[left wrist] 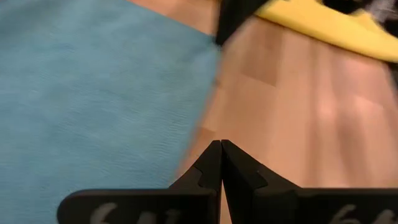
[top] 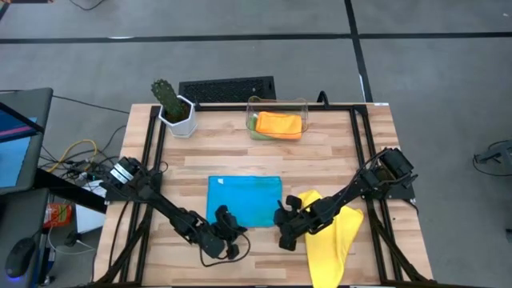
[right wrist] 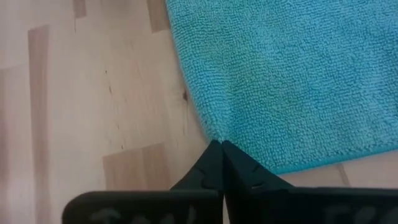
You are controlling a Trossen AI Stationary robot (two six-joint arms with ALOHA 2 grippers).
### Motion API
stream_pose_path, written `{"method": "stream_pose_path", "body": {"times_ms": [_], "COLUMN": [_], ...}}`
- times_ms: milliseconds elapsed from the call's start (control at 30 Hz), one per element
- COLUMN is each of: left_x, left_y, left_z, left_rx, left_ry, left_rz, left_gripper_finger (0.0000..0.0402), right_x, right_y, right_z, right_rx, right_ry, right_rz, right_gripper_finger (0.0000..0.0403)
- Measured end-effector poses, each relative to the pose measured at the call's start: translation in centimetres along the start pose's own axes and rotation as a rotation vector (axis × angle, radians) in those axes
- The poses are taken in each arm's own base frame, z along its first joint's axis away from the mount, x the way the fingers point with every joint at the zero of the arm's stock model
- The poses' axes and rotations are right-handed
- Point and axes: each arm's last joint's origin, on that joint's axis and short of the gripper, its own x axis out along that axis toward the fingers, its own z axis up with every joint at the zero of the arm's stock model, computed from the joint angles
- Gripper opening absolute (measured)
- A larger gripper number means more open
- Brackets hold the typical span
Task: Fold microfiber towels
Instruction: Fold the blue towel
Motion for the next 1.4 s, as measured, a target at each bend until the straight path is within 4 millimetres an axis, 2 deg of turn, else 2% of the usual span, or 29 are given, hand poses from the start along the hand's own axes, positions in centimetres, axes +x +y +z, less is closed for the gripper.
{"method": "stream_pose_path", "body": {"times_ms": [267, 933, 1233, 1400], "left_x": [0.8, 2.1, 2.3, 2.3], "left_y": [0.9, 1.2, 1.2, 1.2], "left_z": [0.7, -1.3, -1.6, -1.6], "left_rx": [-0.027, -0.053, -0.068, -0.067], "left_ry": [-0.046, 0.011, 0.018, 0.02], "left_rz": [0.058, 0.039, 0.041, 0.04], "left_gripper_finger": [0.0, 0.0, 0.0, 0.0], "right_x": [-0.1, -0.4, -2.5, -3.1], "right_y": [0.2, 0.6, 2.2, 2.2], "right_z": [-0.2, -0.2, 3.6, 5.5], "right_rx": [-0.007, -0.009, -0.155, -0.245], "right_ry": [0.007, 0.024, -0.019, -0.072], "right_rz": [0.003, 0.024, 0.041, 0.049], "right_gripper_finger": [0.0014, 0.0012, 0.0015, 0.0011]}}
